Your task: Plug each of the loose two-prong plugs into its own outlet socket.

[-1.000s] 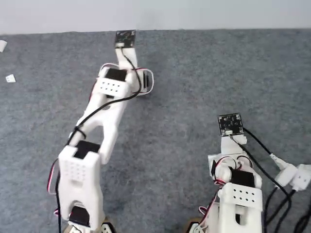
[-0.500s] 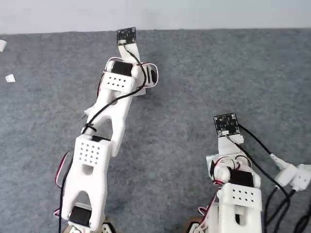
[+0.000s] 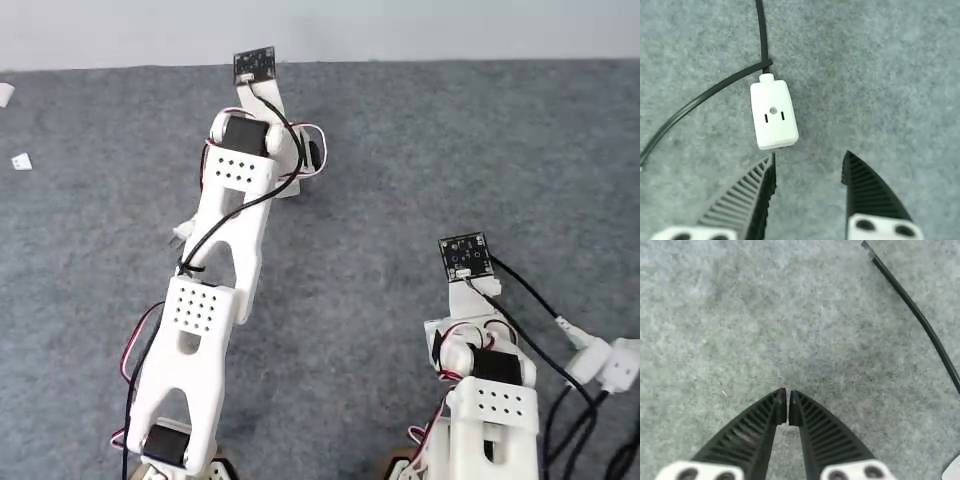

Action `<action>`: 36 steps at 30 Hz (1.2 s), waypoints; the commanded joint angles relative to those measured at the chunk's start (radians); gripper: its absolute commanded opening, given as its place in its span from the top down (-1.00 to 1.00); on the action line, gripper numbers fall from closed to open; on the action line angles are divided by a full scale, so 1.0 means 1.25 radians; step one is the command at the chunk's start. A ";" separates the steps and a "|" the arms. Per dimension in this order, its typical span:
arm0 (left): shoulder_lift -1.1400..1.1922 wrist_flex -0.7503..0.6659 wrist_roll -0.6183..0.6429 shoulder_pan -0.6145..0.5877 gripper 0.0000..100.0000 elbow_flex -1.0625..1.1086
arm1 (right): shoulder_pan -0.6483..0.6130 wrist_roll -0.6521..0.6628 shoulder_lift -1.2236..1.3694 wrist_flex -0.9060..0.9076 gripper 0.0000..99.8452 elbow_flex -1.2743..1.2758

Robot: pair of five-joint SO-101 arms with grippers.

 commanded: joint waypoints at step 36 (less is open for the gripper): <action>0.129 -0.150 -0.276 -0.149 0.49 -0.028 | -0.001 0.010 -0.002 -0.006 0.96 -0.005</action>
